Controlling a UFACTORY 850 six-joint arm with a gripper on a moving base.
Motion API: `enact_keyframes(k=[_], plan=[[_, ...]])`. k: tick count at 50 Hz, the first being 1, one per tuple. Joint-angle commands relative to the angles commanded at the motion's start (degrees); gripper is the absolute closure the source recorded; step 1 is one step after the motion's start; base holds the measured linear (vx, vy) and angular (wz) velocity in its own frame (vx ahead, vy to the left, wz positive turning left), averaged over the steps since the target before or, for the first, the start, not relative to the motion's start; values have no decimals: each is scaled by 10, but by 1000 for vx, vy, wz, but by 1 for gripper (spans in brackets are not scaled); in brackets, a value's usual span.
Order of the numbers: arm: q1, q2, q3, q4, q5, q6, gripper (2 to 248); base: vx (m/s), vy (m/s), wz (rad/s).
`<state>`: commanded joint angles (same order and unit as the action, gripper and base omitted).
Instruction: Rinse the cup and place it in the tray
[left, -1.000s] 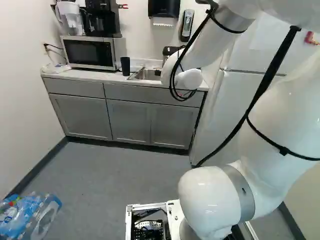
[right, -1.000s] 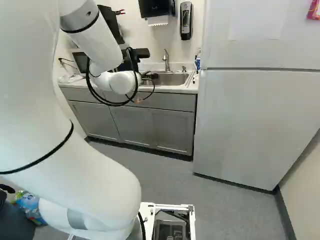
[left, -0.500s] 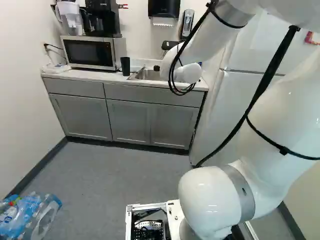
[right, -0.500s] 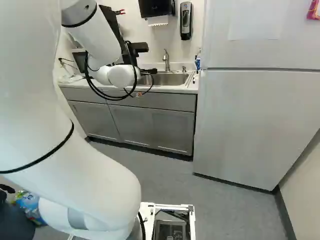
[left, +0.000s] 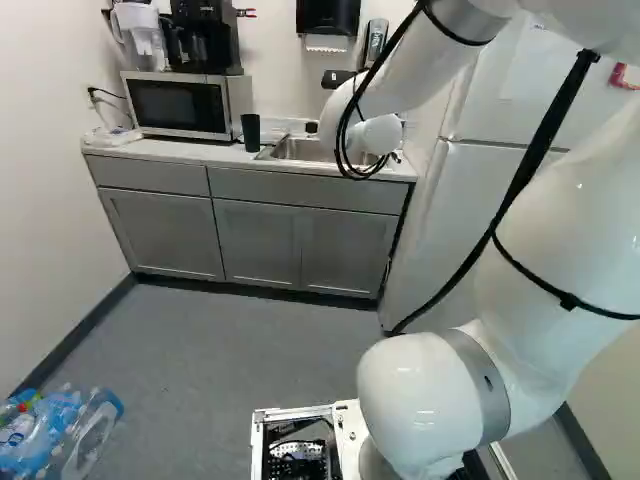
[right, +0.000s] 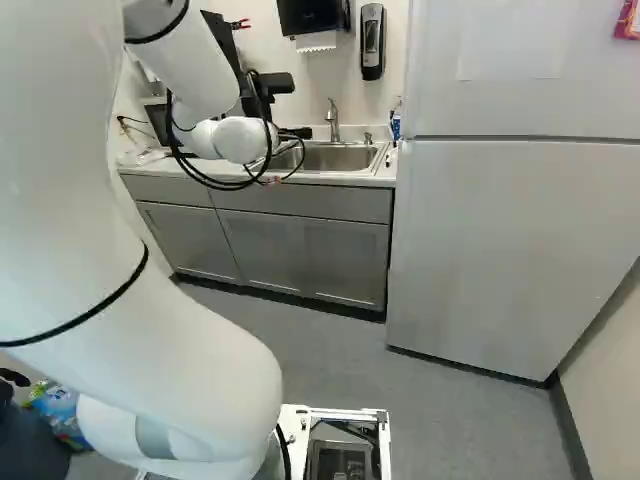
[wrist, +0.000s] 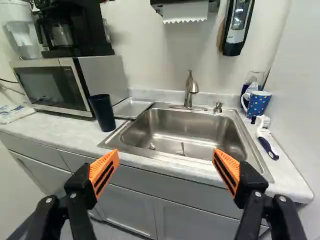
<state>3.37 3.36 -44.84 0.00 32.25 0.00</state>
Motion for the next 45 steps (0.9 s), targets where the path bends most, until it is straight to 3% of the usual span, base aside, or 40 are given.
enact_keyframes(k=[45], plan=[[9, -2, -57, 0, -47, 0, 3, 0, 0, 0]])
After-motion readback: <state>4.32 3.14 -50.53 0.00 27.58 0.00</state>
